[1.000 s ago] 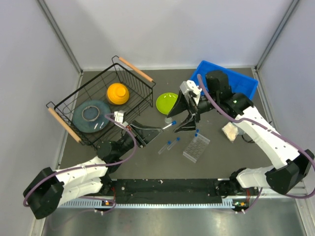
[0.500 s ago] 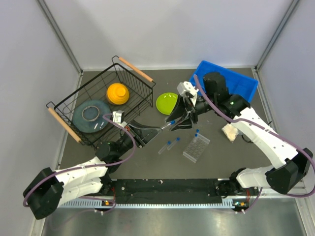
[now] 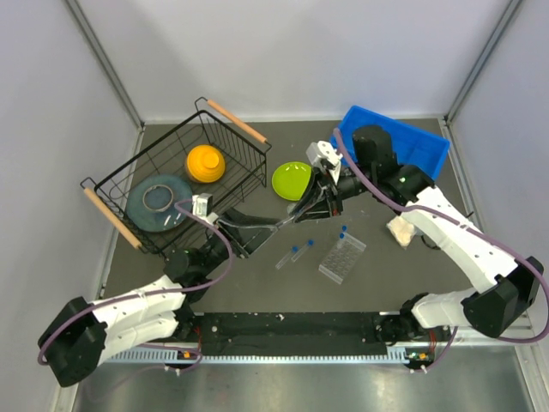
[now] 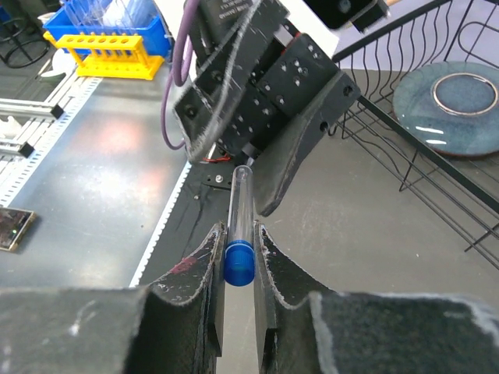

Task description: Organize the chemistry lab equipment

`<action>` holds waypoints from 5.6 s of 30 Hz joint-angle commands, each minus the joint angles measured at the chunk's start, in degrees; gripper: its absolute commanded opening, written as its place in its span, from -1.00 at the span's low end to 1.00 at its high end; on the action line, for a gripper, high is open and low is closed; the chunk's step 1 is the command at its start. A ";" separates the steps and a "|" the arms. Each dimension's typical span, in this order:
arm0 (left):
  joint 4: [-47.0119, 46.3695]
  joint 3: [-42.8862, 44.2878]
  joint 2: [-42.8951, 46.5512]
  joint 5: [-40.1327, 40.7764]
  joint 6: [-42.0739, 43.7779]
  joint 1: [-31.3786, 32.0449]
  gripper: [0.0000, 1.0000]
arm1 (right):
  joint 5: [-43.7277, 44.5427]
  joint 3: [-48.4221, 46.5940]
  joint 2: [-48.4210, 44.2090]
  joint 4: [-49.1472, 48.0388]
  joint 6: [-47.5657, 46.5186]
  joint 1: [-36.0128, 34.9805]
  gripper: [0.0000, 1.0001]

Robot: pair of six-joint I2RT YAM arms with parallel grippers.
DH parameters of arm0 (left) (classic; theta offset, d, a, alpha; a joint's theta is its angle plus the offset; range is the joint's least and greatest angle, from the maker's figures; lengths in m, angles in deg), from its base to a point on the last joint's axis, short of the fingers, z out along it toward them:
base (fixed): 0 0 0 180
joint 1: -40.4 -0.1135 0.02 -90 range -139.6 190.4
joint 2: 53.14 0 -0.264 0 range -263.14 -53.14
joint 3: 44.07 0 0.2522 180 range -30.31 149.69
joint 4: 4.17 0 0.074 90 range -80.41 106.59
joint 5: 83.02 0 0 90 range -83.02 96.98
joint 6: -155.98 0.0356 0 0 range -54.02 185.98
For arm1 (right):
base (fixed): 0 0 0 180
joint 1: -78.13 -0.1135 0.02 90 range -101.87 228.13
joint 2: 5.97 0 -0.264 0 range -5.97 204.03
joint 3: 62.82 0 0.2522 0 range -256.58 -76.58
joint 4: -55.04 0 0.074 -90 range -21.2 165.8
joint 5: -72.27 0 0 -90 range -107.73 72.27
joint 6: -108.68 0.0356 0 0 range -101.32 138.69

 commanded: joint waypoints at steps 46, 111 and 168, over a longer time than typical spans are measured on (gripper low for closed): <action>69.70 8.78 15.27 7.28 34.61 -0.23 0.83 | 50.48 15.18 2.34 24.70 -14.50 14.87 -0.79; 100.98 42.87 -37.10 21.69 43.13 11.63 0.12 | 5.05 22.48 -9.87 18.82 -19.07 37.89 0.05; 83.68 22.50 -11.22 18.90 43.40 12.25 -0.75 | -0.41 24.77 -14.01 22.94 -23.89 37.47 0.26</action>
